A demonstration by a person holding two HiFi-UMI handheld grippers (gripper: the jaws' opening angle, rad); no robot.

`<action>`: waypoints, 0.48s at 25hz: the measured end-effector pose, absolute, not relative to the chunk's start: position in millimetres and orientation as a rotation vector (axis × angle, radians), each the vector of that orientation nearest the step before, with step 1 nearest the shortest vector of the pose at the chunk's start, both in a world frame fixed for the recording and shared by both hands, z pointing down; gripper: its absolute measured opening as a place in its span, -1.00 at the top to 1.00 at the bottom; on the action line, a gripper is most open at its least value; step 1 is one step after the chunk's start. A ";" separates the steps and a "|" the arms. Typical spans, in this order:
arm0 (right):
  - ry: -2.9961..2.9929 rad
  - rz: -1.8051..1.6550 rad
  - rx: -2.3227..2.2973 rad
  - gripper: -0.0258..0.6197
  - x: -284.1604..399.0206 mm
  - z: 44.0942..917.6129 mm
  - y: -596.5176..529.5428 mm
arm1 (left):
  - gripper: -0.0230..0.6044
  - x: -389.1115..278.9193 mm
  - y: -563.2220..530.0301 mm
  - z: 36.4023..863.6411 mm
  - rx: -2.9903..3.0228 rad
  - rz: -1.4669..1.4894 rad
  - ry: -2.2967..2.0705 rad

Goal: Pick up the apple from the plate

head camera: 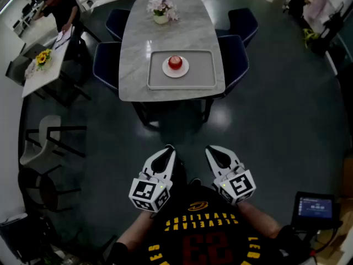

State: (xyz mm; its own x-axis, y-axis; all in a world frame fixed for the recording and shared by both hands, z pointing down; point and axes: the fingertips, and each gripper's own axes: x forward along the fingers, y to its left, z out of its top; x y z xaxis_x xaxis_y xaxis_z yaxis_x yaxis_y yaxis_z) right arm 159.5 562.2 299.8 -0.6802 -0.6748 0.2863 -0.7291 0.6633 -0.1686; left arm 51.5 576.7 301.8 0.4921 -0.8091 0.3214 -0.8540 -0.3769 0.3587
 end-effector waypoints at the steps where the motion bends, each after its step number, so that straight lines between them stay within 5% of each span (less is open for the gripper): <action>1: -2.680 0.394 1.140 0.90 157.0 298.9 561.4 | 0.82 48.5 575.0 299.6 2.266 0.129 -1.372; 12: -2.684 0.404 1.173 0.90 140.0 309.5 450.6 | 0.82 32.3 458.5 309.6 2.277 0.147 -1.347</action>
State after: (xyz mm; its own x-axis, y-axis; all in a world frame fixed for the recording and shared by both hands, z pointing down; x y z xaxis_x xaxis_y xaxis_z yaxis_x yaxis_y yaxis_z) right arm 140.0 450.6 309.5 -0.6707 -0.6890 0.2746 -0.7393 0.6507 -0.1732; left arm 32.3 458.5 309.6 0.5080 -0.7957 0.3300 -0.8482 -0.3953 0.3525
